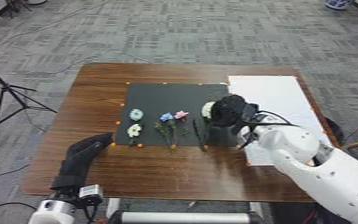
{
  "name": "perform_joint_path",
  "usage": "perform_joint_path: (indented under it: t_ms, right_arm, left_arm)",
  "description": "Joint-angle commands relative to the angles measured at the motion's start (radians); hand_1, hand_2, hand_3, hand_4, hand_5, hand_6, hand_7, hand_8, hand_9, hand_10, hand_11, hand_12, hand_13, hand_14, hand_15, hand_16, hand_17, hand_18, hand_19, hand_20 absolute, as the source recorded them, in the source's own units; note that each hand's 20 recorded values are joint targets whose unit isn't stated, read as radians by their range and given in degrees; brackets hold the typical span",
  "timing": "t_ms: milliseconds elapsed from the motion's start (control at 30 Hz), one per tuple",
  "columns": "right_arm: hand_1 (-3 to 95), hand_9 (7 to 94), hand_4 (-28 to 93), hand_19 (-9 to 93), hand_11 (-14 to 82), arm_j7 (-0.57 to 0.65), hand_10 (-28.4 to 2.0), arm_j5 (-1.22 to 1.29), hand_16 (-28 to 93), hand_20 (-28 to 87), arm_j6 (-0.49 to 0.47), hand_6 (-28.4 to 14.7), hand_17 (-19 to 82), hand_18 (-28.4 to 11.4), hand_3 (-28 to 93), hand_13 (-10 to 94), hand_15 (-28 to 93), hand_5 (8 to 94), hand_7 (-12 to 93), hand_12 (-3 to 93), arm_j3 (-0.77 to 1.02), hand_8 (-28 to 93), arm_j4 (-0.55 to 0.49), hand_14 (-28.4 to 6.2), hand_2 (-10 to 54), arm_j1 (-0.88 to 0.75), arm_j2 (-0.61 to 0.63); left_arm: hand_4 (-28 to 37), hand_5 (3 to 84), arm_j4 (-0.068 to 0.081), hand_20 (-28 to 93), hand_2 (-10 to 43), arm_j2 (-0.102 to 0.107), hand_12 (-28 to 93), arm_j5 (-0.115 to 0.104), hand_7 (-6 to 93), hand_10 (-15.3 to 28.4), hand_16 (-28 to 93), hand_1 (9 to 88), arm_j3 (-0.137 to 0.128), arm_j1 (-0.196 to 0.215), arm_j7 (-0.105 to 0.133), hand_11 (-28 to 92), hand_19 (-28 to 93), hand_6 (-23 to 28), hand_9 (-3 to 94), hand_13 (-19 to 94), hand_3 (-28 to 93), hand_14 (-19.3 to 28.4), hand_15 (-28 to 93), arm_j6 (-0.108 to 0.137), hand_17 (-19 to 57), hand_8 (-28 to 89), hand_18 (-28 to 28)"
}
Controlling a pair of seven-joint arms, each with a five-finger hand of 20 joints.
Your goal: Arrange flowers
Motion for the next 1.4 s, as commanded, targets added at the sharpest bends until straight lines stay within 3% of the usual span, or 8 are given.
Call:
perform_joint_path:
  t_ms: [33,133,267,400,500,600,1033,1400]
  right_arm:
    - [28.5,60.6,-19,71,15.3,-0.031,-14.8,-0.016,35,61,-0.206,-1.3,26,-23.2,73,58,59,49.3,19,21.0,0.139,-9,-0.062,-15.0,-9.5,-0.016,0.012]
    - [24.0,57.6,-19,70,12.6,-0.044,-16.2,-0.023,35,61,-0.26,-1.9,24,-23.8,72,56,59,46.6,17,20.5,0.187,-9,-0.083,-16.7,-9.5,-0.027,0.018]
    - [22.6,55.9,-18,69,10.9,-0.034,-16.9,-0.005,34,61,-0.229,-2.3,23,-24.2,71,55,58,45.5,15,20.7,0.219,-8,-0.099,-17.4,-9.5,-0.05,0.036]
    - [23.2,56.9,-18,69,11.6,-0.022,-16.5,0.024,34,61,-0.089,-2.0,23,-24.0,70,55,58,48.0,16,21.1,0.189,-7,-0.087,-17.5,-9.5,-0.054,0.045]
    - [27.9,61.5,-18,70,14.8,0.03,-15.4,0.062,33,61,0.099,-1.5,25,-23.5,71,57,59,52.0,18,21.1,0.081,-8,-0.064,-16.4,-9.5,-0.02,0.049]
    - [33.4,67.5,-19,72,18.9,0.042,-13.4,0.044,34,60,0.148,-0.8,28,-22.7,70,61,59,56.3,22,20.9,0.02,-10,-0.048,-14.3,-9.5,0.013,0.019]
    - [34.2,71.3,-21,74,20.7,0.013,-12.7,-0.053,35,60,-0.078,-0.3,30,-22.9,71,64,61,59.6,23,21.0,-0.113,-10,0.07,-14.2,-9.5,0.188,-0.186]
    - [34.6,72.5,-22,75,21.6,0.025,-12.0,-0.096,35,60,-0.11,-0.2,30,-23.0,71,64,61,60.0,23,21.2,-0.157,-10,0.048,-14.0,-9.5,0.157,-0.164]
  left_arm:
    - [-17.6,49.9,-0.005,17,-7.7,-0.01,11,0.004,17.8,12.3,3,28.9,-0.001,0.018,-0.003,19,7,2.8,44.8,32,71,15.2,11,-0.002,0.1,-9,13.7]
    - [-17.7,49.9,-0.005,17,-7.9,-0.011,11,0.004,17.8,12.3,3,29.0,0.002,0.017,-0.001,19,7,2.7,44.8,32,71,15.2,11,-0.003,0.2,-9,13.7]
    - [-17.7,49.9,-0.003,17,-7.9,-0.009,11,0.004,17.7,12.3,3,29.0,0.003,0.013,-0.005,19,7,2.6,44.8,32,71,15.3,11,-0.009,0.2,-9,13.6]
    - [-17.7,49.9,-0.002,17,-8.2,-0.007,11,0.003,17.7,12.3,4,28.8,-0.001,0.013,-0.003,19,7,2.6,44.8,32,72,15.2,11,-0.009,0.1,-9,13.6]
    - [-17.7,49.9,-0.007,17,-8.2,-0.009,11,0.006,17.7,12.3,4,28.8,-0.005,0.02,-0.009,19,7,2.5,44.8,32,72,15.2,11,-0.007,0.1,-9,13.7]
    - [-17.7,49.8,-0.008,17,-8.2,-0.011,11,0.005,17.8,12.3,4,28.9,-0.003,0.023,-0.009,19,7,2.5,44.8,32,72,15.3,11,-0.003,0.1,-9,13.7]
    - [-17.8,49.9,-0.008,17,-8.3,-0.011,11,0.008,17.6,12.3,4,29.0,0.005,0.012,-0.004,19,7,2.5,44.7,32,71,15.2,11,0.005,0.1,-9,13.7]
    - [-17.7,49.9,-0.007,17,-8.3,-0.013,11,0.003,17.6,12.3,4,28.9,-0.006,0.02,-0.002,19,7,2.5,44.8,32,71,15.3,11,0.004,0.1,-9,13.7]
